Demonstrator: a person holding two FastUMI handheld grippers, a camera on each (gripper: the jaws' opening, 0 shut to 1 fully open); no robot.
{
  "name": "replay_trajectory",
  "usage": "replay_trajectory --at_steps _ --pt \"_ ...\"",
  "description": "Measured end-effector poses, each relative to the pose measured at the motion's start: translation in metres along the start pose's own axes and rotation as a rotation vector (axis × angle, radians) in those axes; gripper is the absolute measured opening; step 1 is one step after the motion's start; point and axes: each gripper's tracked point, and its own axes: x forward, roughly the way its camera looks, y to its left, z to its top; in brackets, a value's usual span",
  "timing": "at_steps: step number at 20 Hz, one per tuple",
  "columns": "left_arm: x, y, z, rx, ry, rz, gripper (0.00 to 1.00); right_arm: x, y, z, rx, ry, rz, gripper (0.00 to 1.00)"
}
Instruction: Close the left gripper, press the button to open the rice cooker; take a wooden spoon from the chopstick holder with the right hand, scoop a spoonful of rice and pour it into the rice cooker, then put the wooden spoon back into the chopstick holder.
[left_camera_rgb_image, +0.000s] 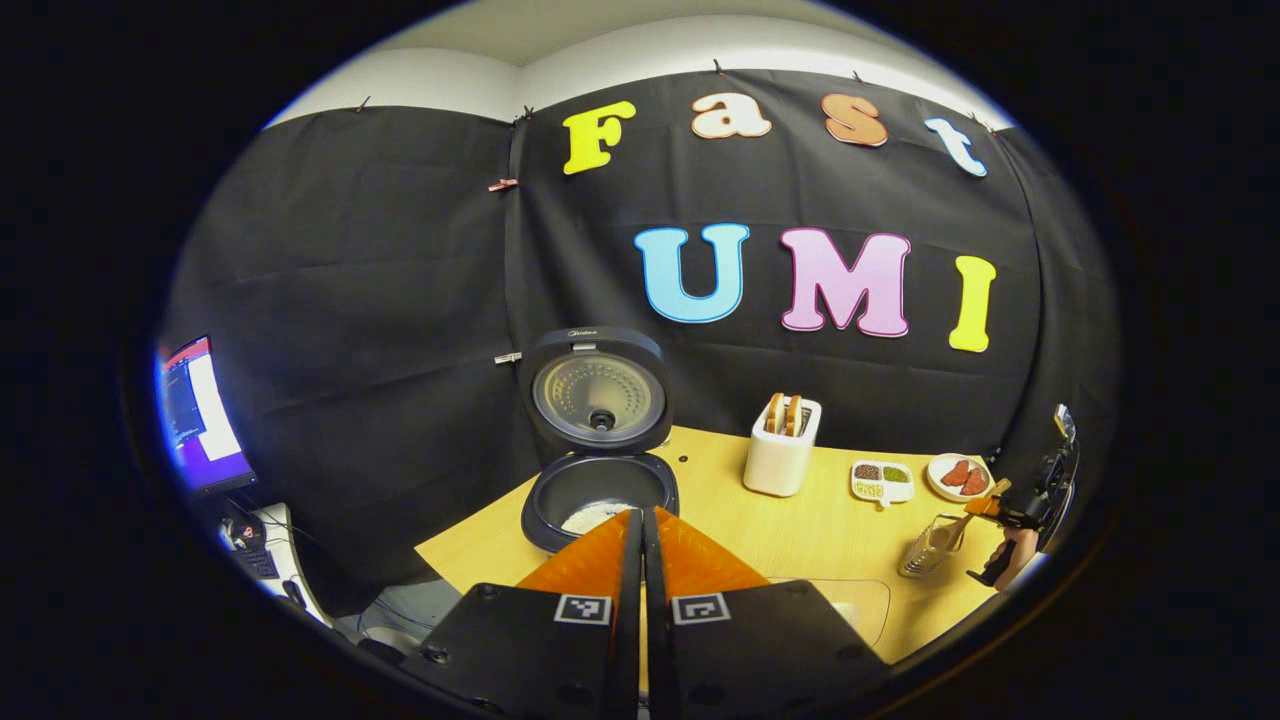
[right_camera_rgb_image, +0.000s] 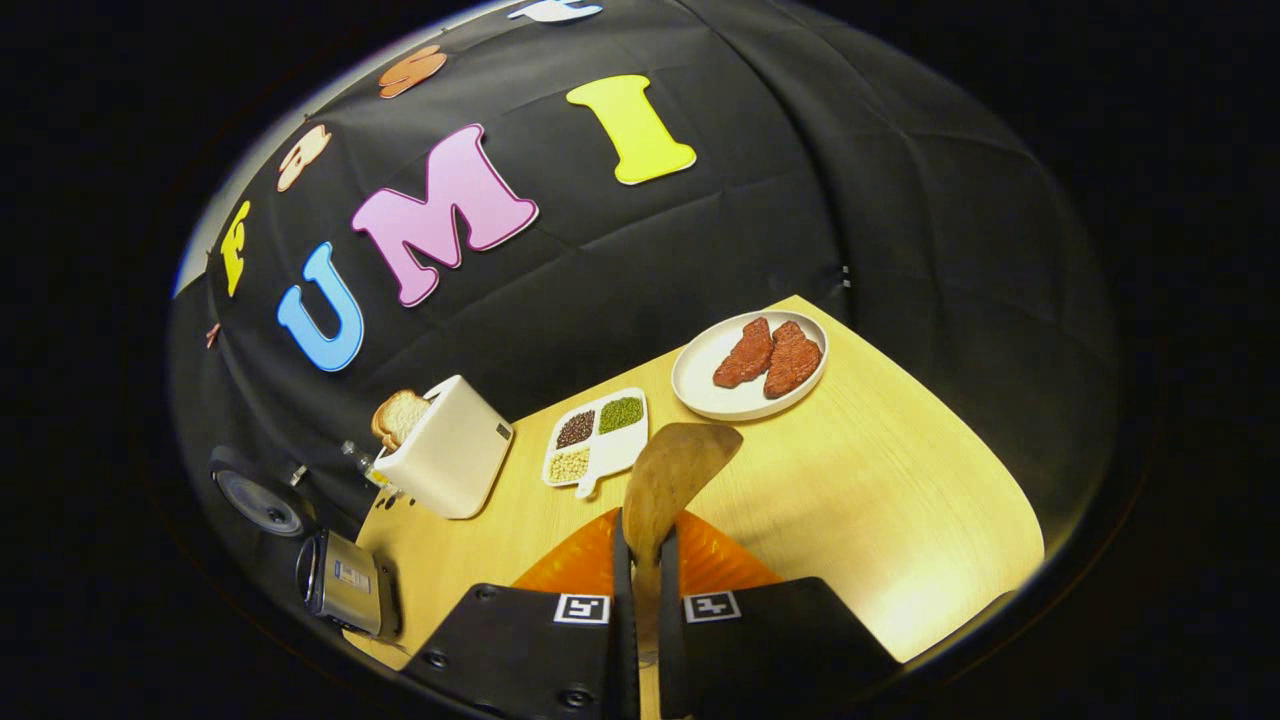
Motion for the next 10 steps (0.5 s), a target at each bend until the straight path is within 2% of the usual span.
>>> replay_trajectory --at_steps 6,10 --pt "-0.002 0.009 0.003 -0.023 -0.025 -0.02 0.08 -0.036 0.023 0.032 -0.024 -0.068 0.045 0.12" --pt "0.003 0.012 0.001 -0.048 -0.044 -0.081 0.08 -0.079 0.055 0.054 -0.07 -0.117 0.078 0.12"
